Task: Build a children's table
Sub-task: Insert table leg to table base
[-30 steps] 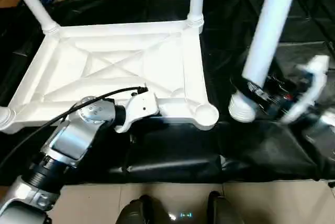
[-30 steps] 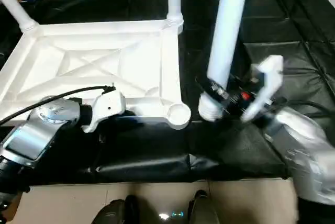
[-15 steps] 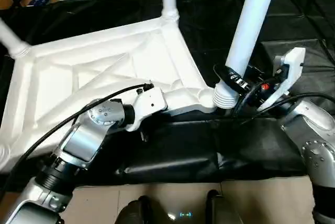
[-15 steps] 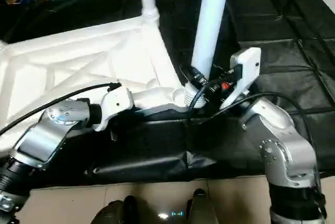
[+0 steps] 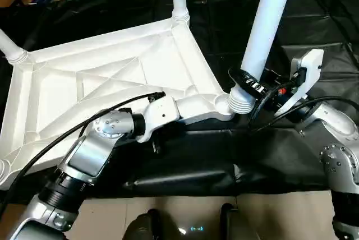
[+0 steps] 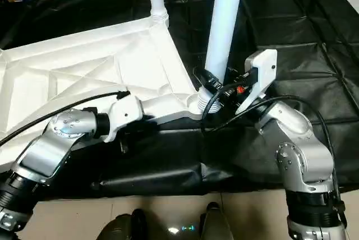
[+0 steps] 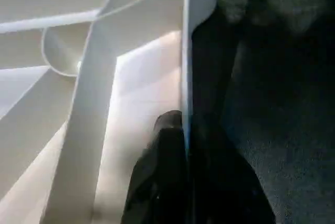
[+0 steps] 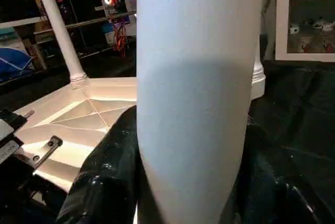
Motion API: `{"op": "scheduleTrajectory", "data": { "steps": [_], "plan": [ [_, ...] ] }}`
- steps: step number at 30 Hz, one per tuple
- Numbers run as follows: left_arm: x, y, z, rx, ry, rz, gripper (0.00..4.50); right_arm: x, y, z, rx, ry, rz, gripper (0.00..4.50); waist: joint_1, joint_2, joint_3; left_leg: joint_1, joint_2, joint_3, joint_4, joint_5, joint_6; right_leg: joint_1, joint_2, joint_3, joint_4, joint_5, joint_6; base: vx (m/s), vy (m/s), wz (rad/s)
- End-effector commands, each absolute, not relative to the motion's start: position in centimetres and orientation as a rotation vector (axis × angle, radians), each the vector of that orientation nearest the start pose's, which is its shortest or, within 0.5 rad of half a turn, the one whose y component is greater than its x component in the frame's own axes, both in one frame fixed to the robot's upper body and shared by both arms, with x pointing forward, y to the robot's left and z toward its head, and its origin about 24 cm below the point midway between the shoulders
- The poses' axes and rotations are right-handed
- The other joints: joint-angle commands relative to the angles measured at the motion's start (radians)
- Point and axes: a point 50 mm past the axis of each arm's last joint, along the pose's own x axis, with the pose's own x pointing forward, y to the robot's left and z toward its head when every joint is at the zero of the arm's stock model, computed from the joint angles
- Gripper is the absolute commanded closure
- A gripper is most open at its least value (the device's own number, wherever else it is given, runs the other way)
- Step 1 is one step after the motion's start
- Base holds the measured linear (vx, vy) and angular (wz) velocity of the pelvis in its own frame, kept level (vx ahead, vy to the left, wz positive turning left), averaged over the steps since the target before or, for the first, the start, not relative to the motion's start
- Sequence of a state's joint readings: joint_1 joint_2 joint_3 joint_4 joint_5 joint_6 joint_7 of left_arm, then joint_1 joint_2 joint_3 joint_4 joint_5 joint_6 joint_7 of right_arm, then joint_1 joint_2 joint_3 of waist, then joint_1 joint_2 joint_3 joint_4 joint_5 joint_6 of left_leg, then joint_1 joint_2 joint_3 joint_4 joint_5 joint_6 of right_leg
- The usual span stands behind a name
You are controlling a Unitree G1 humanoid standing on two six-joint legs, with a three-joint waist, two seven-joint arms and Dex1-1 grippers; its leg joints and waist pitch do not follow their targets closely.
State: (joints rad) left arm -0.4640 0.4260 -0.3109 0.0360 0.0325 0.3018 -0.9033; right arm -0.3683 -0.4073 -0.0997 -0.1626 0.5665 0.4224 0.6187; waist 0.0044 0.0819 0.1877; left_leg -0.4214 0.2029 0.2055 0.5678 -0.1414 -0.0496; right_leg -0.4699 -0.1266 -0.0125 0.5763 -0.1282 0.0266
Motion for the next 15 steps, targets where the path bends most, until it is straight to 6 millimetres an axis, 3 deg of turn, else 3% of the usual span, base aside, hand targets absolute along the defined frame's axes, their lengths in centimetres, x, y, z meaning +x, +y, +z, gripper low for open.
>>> {"op": "scheduleTrajectory", "data": {
  "steps": [1, 7, 9, 11, 14, 15],
  "plan": [
    [29.3, 10.5, 10.5, 0.533, 0.146, -1.152, 3.79, 29.2, -17.0, 17.3, 0.081, -0.193, 0.784, 2.64, 0.004, -0.031, -0.096, 0.03, -0.003, 0.003, -0.049, -0.105, 0.143, 0.069, 0.018, 0.0, -0.041, -0.121, -0.249, 0.0, 0.0, 0.0],
    [29.9, 9.9, 10.1, 0.544, 0.14, -1.153, 3.79, 29.2, -16.9, 17.2, 0.08, -0.189, 0.793, 2.64, 0.013, -0.028, -0.099, 0.031, -0.003, 0.003, -0.046, -0.106, 0.145, 0.07, 0.018, -0.001, -0.038, -0.106, -0.251, 0.0, 0.0, 0.0],
    [30.1, 9.7, 10.1, 0.515, 0.146, -1.155, 3.79, 29.2, -16.9, 17.2, 0.081, -0.188, 0.794, 2.64, 0.015, -0.032, -0.1, 0.03, -0.003, 0.004, -0.046, -0.113, 0.139, 0.071, 0.017, 0.0, -0.038, -0.112, -0.25, 0.0, 0.0, 0.0],
    [30.4, 9.4, 10.2, 0.505, 0.144, -1.159, 3.46, 29.1, -16.8, 17.2, 0.077, -0.186, 0.797, 2.64, 0.019, -0.028, -0.1, 0.031, -0.004, 0.004, -0.045, -0.117, 0.135, 0.069, 0.018, 0.001, -0.039, -0.119, -0.25, 0.0, 0.0, 0.0],
    [30.5, 9.2, 10.2, 0.509, 0.14, -1.17, 3.43, 29.1, -16.9, 17.2, 0.076, -0.185, 0.798, 2.64, 0.026, -0.031, -0.103, 0.03, -0.005, 0.004, -0.043, -0.105, 0.136, 0.072, 0.018, 0.001, -0.036, -0.097, -0.254, 0.0, 0.0, 0.0],
    [30.5, 9.2, 10.2, 0.517, 0.136, -1.168, 3.23, 29.1, -16.9, 17.2, 0.076, -0.185, 0.798, 2.64, 0.027, -0.031, -0.103, 0.029, -0.005, 0.004, -0.043, -0.103, 0.137, 0.072, 0.018, 0.001, -0.036, -0.093, -0.254, 0.0, 0.0, 0.0]
  ]
}}
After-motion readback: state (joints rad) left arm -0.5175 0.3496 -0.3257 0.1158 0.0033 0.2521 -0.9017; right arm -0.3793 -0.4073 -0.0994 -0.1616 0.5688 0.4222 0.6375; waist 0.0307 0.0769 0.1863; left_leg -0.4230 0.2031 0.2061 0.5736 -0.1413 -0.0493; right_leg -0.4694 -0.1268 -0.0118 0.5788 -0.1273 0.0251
